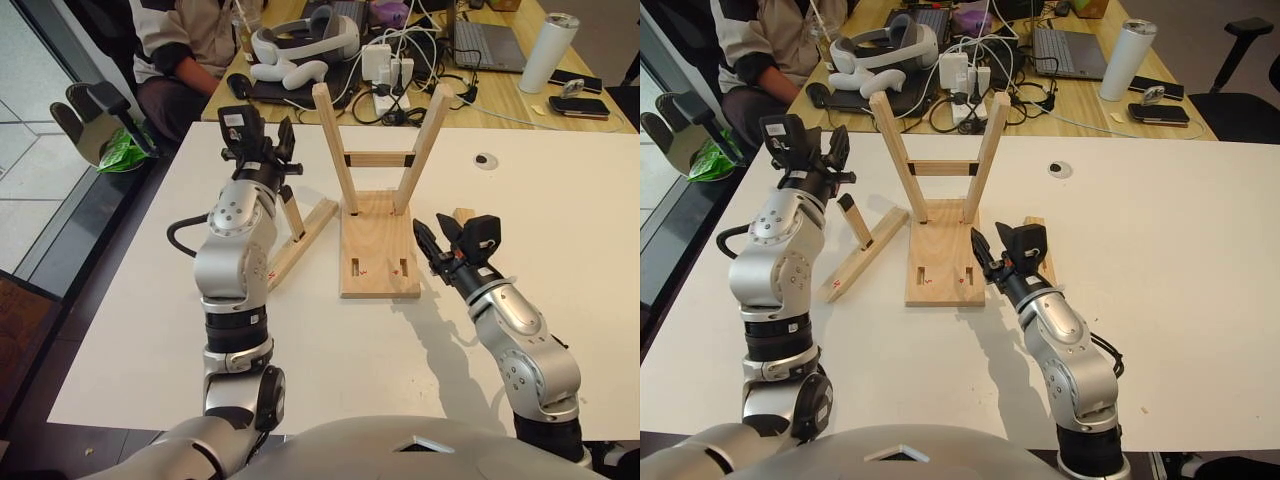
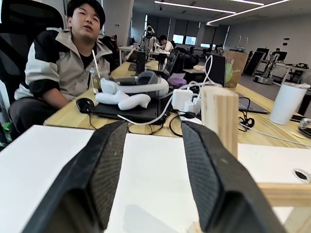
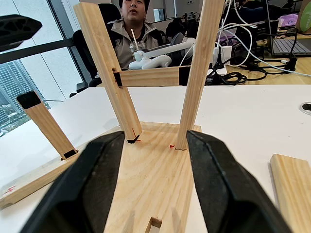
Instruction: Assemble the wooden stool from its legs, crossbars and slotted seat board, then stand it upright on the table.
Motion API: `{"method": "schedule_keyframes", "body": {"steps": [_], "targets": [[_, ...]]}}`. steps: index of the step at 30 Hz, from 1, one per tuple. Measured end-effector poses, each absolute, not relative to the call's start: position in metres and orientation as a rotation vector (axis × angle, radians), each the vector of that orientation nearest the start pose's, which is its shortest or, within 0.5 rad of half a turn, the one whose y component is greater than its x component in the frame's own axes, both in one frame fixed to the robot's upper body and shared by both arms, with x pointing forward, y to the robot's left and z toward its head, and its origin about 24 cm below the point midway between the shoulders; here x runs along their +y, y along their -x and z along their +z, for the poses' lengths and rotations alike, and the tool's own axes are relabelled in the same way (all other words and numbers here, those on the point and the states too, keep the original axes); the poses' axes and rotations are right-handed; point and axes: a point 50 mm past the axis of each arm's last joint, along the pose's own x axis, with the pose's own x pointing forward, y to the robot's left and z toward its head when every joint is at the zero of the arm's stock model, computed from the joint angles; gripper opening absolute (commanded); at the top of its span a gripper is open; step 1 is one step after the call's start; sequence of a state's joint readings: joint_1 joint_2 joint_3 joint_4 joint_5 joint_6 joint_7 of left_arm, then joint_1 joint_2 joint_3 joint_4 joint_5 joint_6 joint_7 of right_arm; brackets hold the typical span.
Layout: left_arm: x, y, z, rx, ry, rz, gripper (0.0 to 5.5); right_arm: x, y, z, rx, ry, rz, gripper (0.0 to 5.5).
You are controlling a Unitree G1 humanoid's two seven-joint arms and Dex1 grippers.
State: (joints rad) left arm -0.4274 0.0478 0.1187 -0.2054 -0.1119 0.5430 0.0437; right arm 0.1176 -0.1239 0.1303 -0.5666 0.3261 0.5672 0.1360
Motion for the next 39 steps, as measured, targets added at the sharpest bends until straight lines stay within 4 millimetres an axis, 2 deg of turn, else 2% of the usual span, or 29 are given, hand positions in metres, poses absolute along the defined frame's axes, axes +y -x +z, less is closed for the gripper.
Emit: {"method": "schedule_keyframes", "body": {"steps": [7, 13, 20, 21, 22, 24, 25, 26, 27, 30, 32, 33, 36, 38, 39], "targets": [[0.147, -0.331, 0.147, -0.119, 0.011, 0.050, 2.04, -0.116, -0.218, 0.083, 0.163, -0.207, 0.389, 2.37], [0.138, -0.338, 0.120, 0.028, -0.008, 0.030, 2.04, -0.116, -0.220, 0.081, 0.172, -0.215, 0.385, 2.37], [0.142, -0.341, 0.121, 0.057, 0.006, 0.051, 2.04, -0.117, -0.222, 0.080, 0.176, -0.216, 0.382, 2.37], [0.148, -0.341, 0.129, 0.043, 0.034, 0.077, 2.04, -0.117, -0.222, 0.079, 0.177, -0.217, 0.383, 2.37], [0.153, -0.342, 0.144, 0.002, 0.060, 0.099, 2.04, -0.117, -0.222, 0.079, 0.178, -0.217, 0.383, 2.37], [0.160, -0.343, 0.208, -0.193, 0.086, 0.120, 2.04, -0.117, -0.222, 0.079, 0.177, -0.218, 0.381, 2.37], [0.161, -0.342, 0.224, -0.248, 0.087, 0.119, 2.04, -0.117, -0.222, 0.079, 0.177, -0.218, 0.380, 2.37], [0.162, -0.338, 0.253, -0.334, 0.103, 0.114, 2.04, -0.118, -0.223, 0.080, 0.176, -0.220, 0.378, 2.37], [0.163, -0.335, 0.273, -0.392, 0.113, 0.110, 2.04, -0.118, -0.223, 0.080, 0.175, -0.221, 0.375, 2.37], [0.169, -0.326, 0.302, -0.465, 0.128, 0.113, 2.04, -0.118, -0.223, 0.080, 0.175, -0.221, 0.374, 2.37], [0.169, -0.323, 0.304, -0.465, 0.125, 0.116, 2.04, -0.118, -0.223, 0.080, 0.174, -0.221, 0.375, 2.37], [0.169, -0.323, 0.300, -0.443, 0.117, 0.121, 2.04, -0.118, -0.223, 0.080, 0.174, -0.222, 0.377, 2.37], [0.173, -0.328, 0.236, -0.190, 0.064, 0.176, 2.04, -0.118, -0.222, 0.080, 0.173, -0.222, 0.390, 2.37], [0.164, -0.330, 0.153, 0.216, 0.035, 0.107, 2.04, -0.118, -0.222, 0.080, 0.173, -0.222, 0.389, 2.37], [0.150, -0.325, 0.129, 0.329, 0.004, 0.004, 2.04, -0.118, -0.223, 0.079, 0.175, -0.222, 0.387, 2.37]]}}
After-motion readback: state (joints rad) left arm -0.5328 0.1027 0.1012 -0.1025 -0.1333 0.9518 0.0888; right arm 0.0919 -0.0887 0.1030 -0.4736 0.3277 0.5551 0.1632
